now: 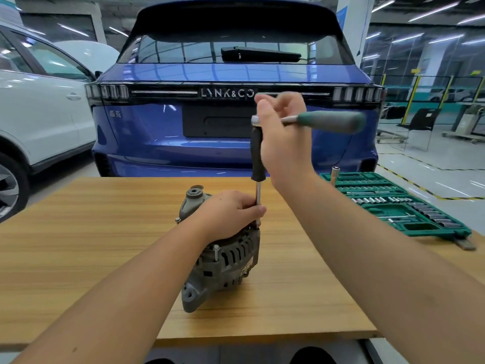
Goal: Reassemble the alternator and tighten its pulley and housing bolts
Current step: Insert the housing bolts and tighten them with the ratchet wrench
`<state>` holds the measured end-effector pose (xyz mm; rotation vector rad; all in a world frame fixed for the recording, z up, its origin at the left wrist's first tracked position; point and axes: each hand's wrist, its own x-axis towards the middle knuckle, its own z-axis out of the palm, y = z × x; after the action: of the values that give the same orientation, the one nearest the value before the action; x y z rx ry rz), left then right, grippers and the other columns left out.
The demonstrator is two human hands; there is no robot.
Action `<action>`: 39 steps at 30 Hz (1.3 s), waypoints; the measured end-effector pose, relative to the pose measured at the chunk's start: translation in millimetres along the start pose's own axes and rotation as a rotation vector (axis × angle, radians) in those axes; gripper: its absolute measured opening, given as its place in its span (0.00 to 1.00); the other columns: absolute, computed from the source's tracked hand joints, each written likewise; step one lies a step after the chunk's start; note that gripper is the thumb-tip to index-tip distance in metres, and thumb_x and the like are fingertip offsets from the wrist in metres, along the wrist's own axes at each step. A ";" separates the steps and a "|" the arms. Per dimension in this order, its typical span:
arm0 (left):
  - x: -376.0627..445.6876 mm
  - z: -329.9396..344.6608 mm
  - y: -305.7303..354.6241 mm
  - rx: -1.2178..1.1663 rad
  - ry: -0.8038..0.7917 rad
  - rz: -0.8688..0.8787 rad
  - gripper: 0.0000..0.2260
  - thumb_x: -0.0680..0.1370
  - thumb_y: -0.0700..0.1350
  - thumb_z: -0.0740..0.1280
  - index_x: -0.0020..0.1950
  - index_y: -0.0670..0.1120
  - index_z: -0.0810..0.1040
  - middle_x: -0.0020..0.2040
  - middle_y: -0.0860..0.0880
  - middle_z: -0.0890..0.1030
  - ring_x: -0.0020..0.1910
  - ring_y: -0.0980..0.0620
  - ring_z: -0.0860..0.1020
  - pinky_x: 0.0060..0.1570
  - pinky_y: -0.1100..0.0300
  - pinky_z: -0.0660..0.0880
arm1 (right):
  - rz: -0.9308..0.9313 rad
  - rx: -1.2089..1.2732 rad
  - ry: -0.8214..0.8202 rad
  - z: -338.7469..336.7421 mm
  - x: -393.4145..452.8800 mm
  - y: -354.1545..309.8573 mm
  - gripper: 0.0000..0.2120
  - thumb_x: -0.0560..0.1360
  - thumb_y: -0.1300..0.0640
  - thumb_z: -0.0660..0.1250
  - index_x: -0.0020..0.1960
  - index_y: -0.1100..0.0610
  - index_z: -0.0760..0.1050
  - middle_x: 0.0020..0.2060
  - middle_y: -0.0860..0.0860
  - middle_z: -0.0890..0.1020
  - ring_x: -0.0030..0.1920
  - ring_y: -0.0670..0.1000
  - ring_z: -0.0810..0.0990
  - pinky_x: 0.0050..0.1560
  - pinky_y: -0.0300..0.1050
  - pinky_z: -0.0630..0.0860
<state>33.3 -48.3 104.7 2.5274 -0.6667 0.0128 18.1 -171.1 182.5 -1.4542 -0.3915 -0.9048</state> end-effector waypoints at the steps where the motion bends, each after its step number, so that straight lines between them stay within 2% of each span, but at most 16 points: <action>1: -0.2 -0.4 0.4 0.005 0.001 0.008 0.14 0.84 0.61 0.60 0.51 0.56 0.82 0.43 0.55 0.83 0.43 0.54 0.81 0.46 0.52 0.80 | -0.276 -0.269 -0.055 -3.7 -2.4 5.7 0.06 0.81 0.65 0.63 0.53 0.58 0.78 0.49 0.57 0.82 0.48 0.53 0.78 0.48 0.47 0.75; 2: -0.4 -0.8 0.8 0.005 -0.001 0.011 0.14 0.84 0.60 0.60 0.52 0.56 0.82 0.43 0.54 0.83 0.43 0.54 0.81 0.47 0.51 0.81 | -0.488 -0.504 -0.116 -7.7 -0.9 11.6 0.10 0.80 0.67 0.62 0.57 0.61 0.79 0.49 0.55 0.82 0.49 0.55 0.78 0.48 0.48 0.74; 4: -0.6 -1.1 1.1 -0.005 -0.008 0.005 0.14 0.84 0.60 0.60 0.52 0.56 0.83 0.44 0.54 0.84 0.43 0.54 0.81 0.48 0.51 0.81 | -0.626 -0.745 -0.230 -12.8 4.7 14.1 0.12 0.79 0.68 0.62 0.59 0.63 0.81 0.48 0.55 0.83 0.49 0.59 0.77 0.48 0.49 0.73; 6: -0.3 -1.5 0.5 -0.009 -0.008 0.001 0.14 0.84 0.60 0.61 0.52 0.56 0.82 0.44 0.54 0.84 0.43 0.54 0.81 0.47 0.52 0.81 | -0.607 -0.807 -0.294 -11.8 9.2 9.9 0.11 0.81 0.61 0.63 0.59 0.62 0.81 0.46 0.55 0.82 0.47 0.58 0.76 0.47 0.50 0.73; 9: -0.2 -1.0 0.9 -0.010 -0.014 0.009 0.14 0.84 0.60 0.61 0.51 0.56 0.82 0.43 0.54 0.84 0.42 0.54 0.82 0.45 0.54 0.81 | -0.559 -0.801 -0.311 -12.6 10.0 6.6 0.15 0.82 0.51 0.62 0.58 0.60 0.82 0.45 0.53 0.80 0.46 0.55 0.74 0.48 0.44 0.68; 13: -0.9 -0.7 1.0 0.008 -0.001 0.017 0.15 0.84 0.60 0.60 0.53 0.54 0.83 0.43 0.52 0.84 0.43 0.52 0.82 0.48 0.49 0.82 | -0.583 -0.742 -0.299 -13.8 7.5 -1.0 0.15 0.84 0.52 0.60 0.54 0.59 0.83 0.42 0.52 0.81 0.44 0.53 0.74 0.46 0.44 0.67; 16: -1.1 -0.6 0.2 -0.006 -0.010 0.007 0.14 0.84 0.60 0.61 0.53 0.55 0.82 0.43 0.53 0.84 0.43 0.53 0.82 0.48 0.51 0.83 | -0.481 -0.912 -0.394 -8.6 13.3 -13.0 0.17 0.85 0.48 0.58 0.51 0.56 0.82 0.39 0.50 0.77 0.42 0.54 0.75 0.41 0.47 0.68; 18: -1.1 -0.3 -0.6 -0.009 -0.012 0.009 0.13 0.84 0.61 0.61 0.52 0.56 0.82 0.42 0.54 0.84 0.42 0.54 0.82 0.46 0.54 0.82 | -0.353 -1.122 -0.479 -3.8 23.9 -22.4 0.19 0.85 0.46 0.56 0.43 0.54 0.76 0.36 0.49 0.74 0.38 0.54 0.73 0.35 0.46 0.64; 21: -2.3 0.6 -0.1 0.005 -0.012 0.025 0.13 0.84 0.60 0.61 0.52 0.56 0.82 0.42 0.54 0.83 0.42 0.55 0.82 0.44 0.56 0.80 | -0.076 -1.237 -0.595 2.9 43.3 -40.2 0.17 0.82 0.52 0.58 0.36 0.54 0.65 0.32 0.52 0.72 0.32 0.55 0.69 0.30 0.45 0.62; 23: -2.3 0.3 0.3 0.009 -0.010 0.035 0.13 0.84 0.60 0.61 0.51 0.55 0.82 0.42 0.53 0.83 0.42 0.54 0.82 0.44 0.55 0.80 | 0.188 -1.077 -0.632 4.4 52.2 -50.0 0.11 0.81 0.57 0.59 0.40 0.56 0.69 0.31 0.53 0.78 0.32 0.54 0.76 0.31 0.46 0.74; 25: -2.5 -0.2 0.1 0.007 -0.006 0.040 0.13 0.84 0.60 0.61 0.49 0.56 0.81 0.42 0.53 0.83 0.42 0.54 0.82 0.43 0.56 0.80 | 0.526 -0.662 -0.578 -1.4 54.3 -52.8 0.03 0.80 0.59 0.61 0.49 0.59 0.72 0.29 0.52 0.83 0.35 0.54 0.85 0.42 0.49 0.83; 28: -2.6 -0.1 -1.1 -0.003 -0.002 0.039 0.13 0.84 0.60 0.61 0.48 0.57 0.81 0.42 0.53 0.83 0.41 0.54 0.81 0.43 0.55 0.79 | 0.867 -0.023 -0.501 -16.4 51.2 -42.8 0.06 0.78 0.59 0.62 0.54 0.57 0.73 0.32 0.48 0.82 0.33 0.51 0.84 0.49 0.51 0.78; 31: -1.4 -0.1 -0.1 0.012 0.007 0.041 0.13 0.84 0.60 0.60 0.50 0.56 0.81 0.42 0.53 0.83 0.42 0.54 0.81 0.43 0.54 0.79 | 0.961 0.431 -0.282 -21.1 40.7 -19.3 0.05 0.79 0.57 0.63 0.46 0.56 0.77 0.37 0.46 0.82 0.33 0.47 0.82 0.48 0.48 0.74; 33: -0.8 0.0 0.9 0.029 0.015 0.040 0.13 0.84 0.60 0.60 0.52 0.55 0.81 0.43 0.53 0.83 0.43 0.54 0.80 0.45 0.53 0.79 | 0.843 0.652 -0.087 -19.7 31.4 -3.4 0.06 0.81 0.56 0.65 0.47 0.56 0.77 0.40 0.48 0.83 0.36 0.47 0.83 0.46 0.46 0.75; 35: 0.1 0.1 0.5 0.033 0.014 0.033 0.13 0.84 0.60 0.60 0.54 0.56 0.81 0.44 0.54 0.83 0.44 0.55 0.80 0.46 0.54 0.80 | 0.545 0.579 -0.040 -19.1 22.2 10.3 0.04 0.83 0.56 0.64 0.49 0.53 0.73 0.42 0.48 0.84 0.41 0.48 0.82 0.45 0.44 0.76; 39: 2.8 0.7 -4.1 0.033 0.009 0.031 0.09 0.84 0.61 0.61 0.51 0.60 0.78 0.44 0.56 0.82 0.42 0.57 0.80 0.40 0.59 0.77 | -0.218 -0.302 -0.179 -23.6 14.2 20.3 0.06 0.81 0.59 0.65 0.52 0.54 0.80 0.41 0.42 0.81 0.43 0.44 0.78 0.45 0.39 0.73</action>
<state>37.5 -46.8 102.5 2.5464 -0.7080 0.0469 35.0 -200.2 176.0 -1.8025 -0.5728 -1.0439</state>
